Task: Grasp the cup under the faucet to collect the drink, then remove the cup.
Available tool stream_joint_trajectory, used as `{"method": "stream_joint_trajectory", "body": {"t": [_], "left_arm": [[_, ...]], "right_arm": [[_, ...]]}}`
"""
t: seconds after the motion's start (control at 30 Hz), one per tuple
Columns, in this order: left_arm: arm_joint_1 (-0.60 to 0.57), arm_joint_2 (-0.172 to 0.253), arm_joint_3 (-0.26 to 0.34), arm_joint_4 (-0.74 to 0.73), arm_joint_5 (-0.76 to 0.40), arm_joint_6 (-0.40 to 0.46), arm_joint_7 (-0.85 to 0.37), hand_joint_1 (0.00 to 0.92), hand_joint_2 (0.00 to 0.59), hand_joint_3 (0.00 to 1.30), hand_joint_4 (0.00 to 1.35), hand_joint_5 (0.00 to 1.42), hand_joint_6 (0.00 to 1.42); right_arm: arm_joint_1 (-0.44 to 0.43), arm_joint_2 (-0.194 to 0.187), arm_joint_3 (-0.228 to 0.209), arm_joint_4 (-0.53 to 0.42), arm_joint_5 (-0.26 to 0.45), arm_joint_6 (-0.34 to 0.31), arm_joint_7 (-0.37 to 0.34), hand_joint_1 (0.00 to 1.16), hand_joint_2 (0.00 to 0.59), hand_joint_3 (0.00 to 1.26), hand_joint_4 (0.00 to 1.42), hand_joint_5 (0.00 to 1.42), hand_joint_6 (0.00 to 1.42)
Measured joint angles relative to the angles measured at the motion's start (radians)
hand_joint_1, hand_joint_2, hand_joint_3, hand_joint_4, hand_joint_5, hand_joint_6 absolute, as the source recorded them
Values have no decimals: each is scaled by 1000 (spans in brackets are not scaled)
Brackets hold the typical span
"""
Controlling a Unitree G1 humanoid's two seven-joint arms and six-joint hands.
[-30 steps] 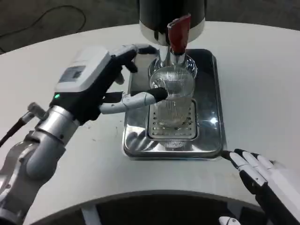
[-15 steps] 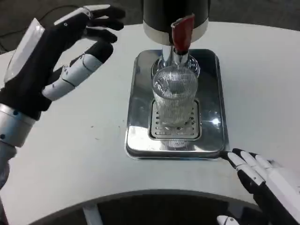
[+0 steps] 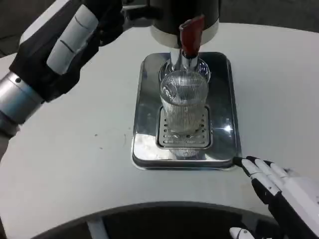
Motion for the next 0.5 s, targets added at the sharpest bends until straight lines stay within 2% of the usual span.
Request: {"method": "stream_joint_trajectory", "body": {"t": [0.2, 0.5], "left_arm": [[-68, 1, 7, 66, 7, 88, -43, 0, 105, 133, 90, 209, 160], [-132, -31, -27, 168, 63, 88, -68, 0, 108, 139, 91, 216, 167]], "right_arm": [[0, 1, 2, 0, -2, 1, 0, 241, 426, 36, 0, 0, 0], [-4, 2, 10, 0, -5, 6, 0, 241, 426, 36, 0, 0, 0]]}}
